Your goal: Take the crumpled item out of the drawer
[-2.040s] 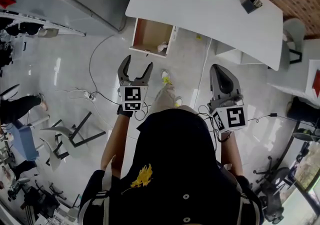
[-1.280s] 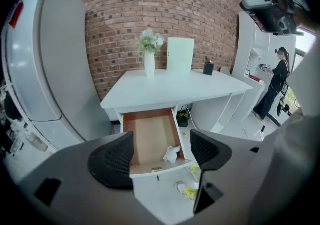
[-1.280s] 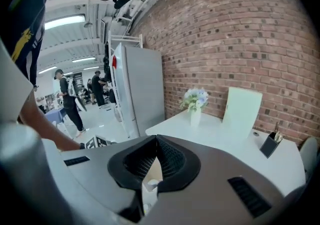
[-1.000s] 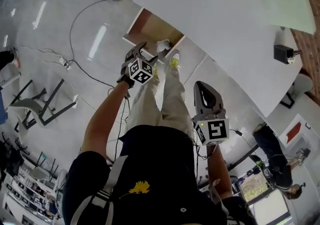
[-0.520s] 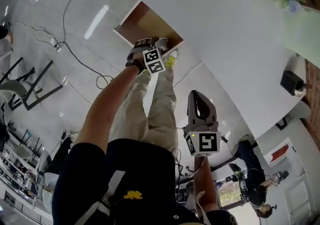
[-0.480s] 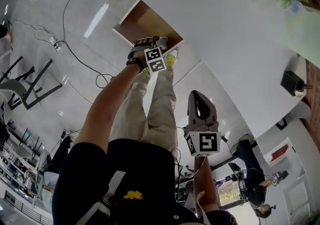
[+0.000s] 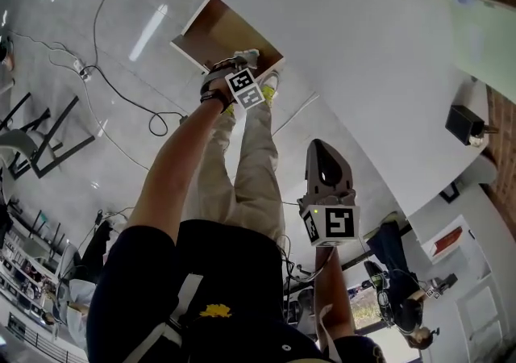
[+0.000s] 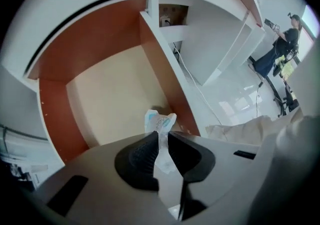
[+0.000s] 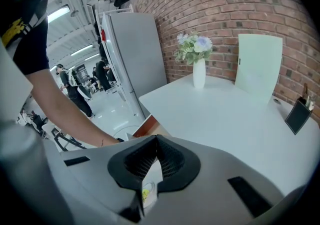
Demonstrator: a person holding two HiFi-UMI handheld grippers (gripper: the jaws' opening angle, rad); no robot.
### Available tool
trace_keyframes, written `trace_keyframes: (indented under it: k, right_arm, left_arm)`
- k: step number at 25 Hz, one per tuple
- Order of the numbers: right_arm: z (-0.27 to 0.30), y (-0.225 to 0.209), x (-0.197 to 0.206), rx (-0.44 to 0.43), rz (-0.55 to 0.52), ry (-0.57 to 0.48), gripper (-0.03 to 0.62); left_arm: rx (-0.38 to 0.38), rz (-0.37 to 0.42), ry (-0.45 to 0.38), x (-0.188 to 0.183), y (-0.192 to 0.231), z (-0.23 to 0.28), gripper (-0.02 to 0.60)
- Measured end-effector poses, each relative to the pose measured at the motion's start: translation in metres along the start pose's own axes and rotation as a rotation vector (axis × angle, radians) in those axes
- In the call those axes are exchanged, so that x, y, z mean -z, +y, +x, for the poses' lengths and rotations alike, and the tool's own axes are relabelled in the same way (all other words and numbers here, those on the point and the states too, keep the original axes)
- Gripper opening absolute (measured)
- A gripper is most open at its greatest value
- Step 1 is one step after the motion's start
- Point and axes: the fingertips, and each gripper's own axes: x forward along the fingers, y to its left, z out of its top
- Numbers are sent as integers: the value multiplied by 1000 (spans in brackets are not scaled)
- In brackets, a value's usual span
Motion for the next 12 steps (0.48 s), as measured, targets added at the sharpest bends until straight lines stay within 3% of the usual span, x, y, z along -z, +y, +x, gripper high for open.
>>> trace_keyframes:
  k: [3,8,12]
  right_arm:
    - [-5,9,-15,0,-24,-15,28]
    - [-13,12,-61,6,-50,-93,28]
    - [-20,17,-122,-25,-125,-155,26]
  left_arm:
    - [-44,-89,-84,-6,8,-48,69]
    - [-88,-314,-332,-45,17,-192,66]
    - [-175,-353,-480,-73,25,-318,66]
